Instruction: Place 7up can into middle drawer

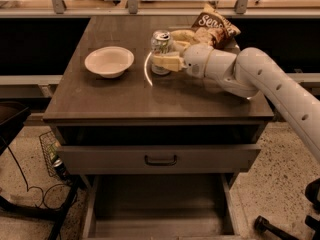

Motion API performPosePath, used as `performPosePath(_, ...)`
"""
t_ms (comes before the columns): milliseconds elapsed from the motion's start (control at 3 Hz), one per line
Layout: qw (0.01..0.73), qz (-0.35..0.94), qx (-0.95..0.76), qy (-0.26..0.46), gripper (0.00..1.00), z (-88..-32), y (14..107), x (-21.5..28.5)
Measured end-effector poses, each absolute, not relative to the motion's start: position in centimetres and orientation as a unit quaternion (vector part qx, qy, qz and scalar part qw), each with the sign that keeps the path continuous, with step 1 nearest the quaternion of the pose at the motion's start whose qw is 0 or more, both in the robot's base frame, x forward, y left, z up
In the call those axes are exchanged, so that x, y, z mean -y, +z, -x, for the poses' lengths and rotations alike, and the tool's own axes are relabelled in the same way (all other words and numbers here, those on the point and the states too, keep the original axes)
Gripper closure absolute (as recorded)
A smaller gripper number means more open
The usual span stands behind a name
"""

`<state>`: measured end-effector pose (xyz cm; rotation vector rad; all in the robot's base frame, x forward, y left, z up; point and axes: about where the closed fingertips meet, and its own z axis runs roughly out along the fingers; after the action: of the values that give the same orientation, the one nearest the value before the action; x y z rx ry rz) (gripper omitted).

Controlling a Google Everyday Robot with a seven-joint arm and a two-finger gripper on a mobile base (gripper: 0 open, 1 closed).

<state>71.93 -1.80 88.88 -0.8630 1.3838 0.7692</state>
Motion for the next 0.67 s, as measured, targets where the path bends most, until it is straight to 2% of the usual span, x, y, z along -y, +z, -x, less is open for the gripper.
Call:
performPosePath(333, 0.616, 0.378, -0.609, 0.327, 1.0, -70.9, 90.1, 2.1)
performPosePath(667, 0.608, 0.39, -0.613, 0.32, 1.0, -67.2, 93.5, 2.8)
